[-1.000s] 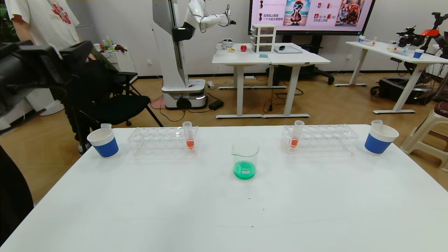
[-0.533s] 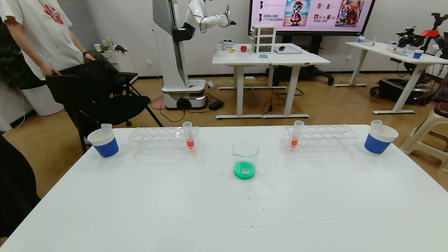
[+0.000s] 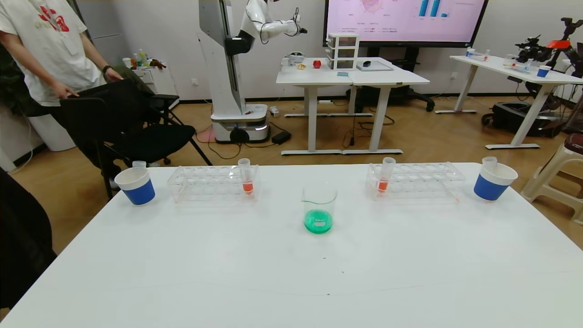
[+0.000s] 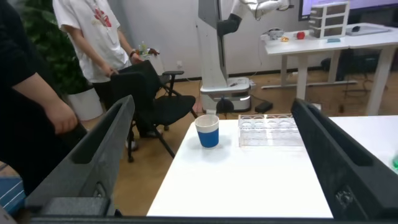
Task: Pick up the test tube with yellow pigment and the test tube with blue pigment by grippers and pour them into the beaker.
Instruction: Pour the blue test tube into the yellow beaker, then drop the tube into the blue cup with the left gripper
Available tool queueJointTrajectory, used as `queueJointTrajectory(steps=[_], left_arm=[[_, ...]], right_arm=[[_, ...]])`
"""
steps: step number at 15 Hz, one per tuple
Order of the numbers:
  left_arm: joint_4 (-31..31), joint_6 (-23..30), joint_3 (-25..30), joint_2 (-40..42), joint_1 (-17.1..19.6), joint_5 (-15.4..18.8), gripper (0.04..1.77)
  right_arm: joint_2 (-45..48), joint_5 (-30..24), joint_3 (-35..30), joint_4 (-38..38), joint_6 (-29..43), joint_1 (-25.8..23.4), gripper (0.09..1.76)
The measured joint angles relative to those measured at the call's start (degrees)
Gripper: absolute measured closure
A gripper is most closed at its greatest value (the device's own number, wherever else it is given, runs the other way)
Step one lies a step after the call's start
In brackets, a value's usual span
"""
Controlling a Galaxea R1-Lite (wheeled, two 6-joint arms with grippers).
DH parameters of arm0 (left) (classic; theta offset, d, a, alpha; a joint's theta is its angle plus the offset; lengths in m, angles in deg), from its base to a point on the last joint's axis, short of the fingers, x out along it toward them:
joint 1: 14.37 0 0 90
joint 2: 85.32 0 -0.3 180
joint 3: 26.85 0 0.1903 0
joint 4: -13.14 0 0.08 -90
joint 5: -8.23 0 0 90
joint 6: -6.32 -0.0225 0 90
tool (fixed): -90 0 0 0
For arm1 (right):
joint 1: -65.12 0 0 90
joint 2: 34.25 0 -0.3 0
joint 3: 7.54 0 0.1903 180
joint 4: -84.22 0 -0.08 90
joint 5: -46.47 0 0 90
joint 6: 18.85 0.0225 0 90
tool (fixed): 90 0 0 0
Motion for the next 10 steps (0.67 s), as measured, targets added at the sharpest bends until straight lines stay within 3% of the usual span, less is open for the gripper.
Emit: queueJointTrajectory(steps=[3,7,10], left_arm=[[-1.37,1.45,8.0,9.68,0.24,5.18,0.06],[-8.46,5.03,23.54,14.45,0.39,7.41,0.06],[2.45,8.44,29.96,15.24,0.39,11.78,0.06]], right_arm=[[0.0,-0.02,0.0,0.0,0.01,0.0,0.11],[0.0,0.0,0.0,0.0,0.01,0.0,0.11],[0.0,0.0,0.0,0.0,0.0,0.0,0.11]])
